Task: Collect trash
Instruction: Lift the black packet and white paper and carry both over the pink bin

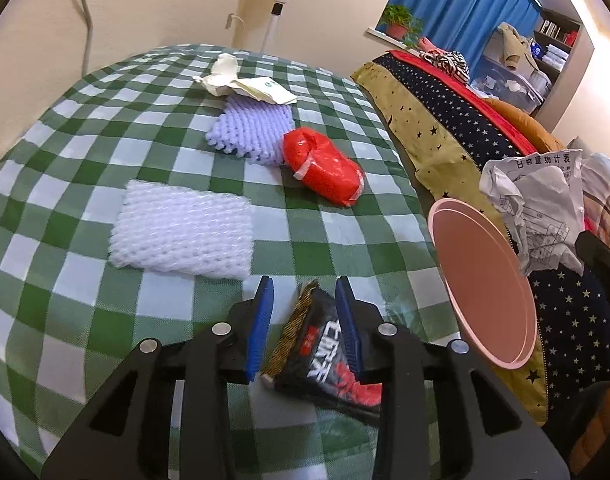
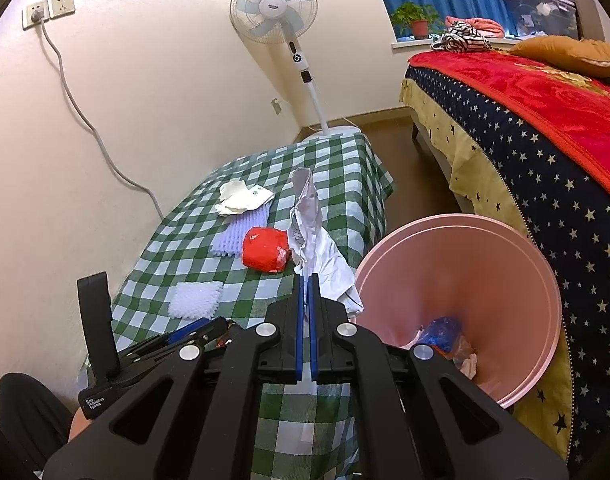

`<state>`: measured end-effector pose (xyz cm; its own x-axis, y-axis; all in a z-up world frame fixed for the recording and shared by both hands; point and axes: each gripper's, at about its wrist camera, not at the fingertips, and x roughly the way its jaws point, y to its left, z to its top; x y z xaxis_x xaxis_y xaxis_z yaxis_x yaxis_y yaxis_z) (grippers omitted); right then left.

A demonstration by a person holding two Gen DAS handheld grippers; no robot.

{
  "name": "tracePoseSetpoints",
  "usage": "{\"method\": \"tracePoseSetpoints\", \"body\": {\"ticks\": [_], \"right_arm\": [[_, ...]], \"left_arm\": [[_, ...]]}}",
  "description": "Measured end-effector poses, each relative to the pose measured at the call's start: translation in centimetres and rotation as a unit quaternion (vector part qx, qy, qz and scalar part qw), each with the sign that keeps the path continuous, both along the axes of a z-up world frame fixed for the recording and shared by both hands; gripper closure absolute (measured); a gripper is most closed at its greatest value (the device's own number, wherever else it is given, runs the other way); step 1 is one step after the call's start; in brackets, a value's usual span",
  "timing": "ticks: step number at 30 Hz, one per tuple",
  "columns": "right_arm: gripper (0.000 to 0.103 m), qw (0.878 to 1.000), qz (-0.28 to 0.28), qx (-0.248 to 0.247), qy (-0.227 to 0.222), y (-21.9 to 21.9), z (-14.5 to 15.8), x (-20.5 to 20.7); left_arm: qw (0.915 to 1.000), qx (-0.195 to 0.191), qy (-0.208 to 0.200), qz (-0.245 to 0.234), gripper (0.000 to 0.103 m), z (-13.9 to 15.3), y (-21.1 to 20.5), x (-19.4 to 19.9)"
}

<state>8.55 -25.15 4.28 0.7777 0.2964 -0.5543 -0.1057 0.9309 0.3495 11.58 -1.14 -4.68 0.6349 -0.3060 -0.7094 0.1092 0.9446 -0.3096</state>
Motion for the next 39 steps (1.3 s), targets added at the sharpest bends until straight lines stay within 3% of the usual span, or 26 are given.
{"method": "tracePoseSetpoints", "body": {"ticks": [9, 11, 17, 27, 39], "right_arm": [[0.101, 1.0, -0.001, -0.003, 0.003, -0.1, -0.4, 0.4], [0.101, 1.0, -0.002, -0.004, 0.004, -0.2, -0.4, 0.5], [0.101, 1.0, -0.006, -0.004, 0.006, -0.3, -0.5, 0.5], [0.101, 1.0, -0.011, -0.011, 0.002, -0.3, -0.3, 0.0], [0.101, 1.0, -0.018, -0.012, -0.002, -0.7, 0.2, -1.4]], "left_arm": [[0.9995, 0.024, 0.022, 0.001, 0.071, -0.9, -0.9, 1.4], [0.9995, 0.022, 0.023, -0.005, 0.089, -1.0, -1.2, 1.4], [0.9997, 0.017, 0.014, -0.01, 0.102, -0.6, -1.2, 0.9], [0.9987, 0.006, -0.05, 0.002, 0.103, 2.9, 0.0, -1.0], [0.9941, 0.028, -0.104, 0.003, 0.103, 6.0, 0.0, -3.1]]}}
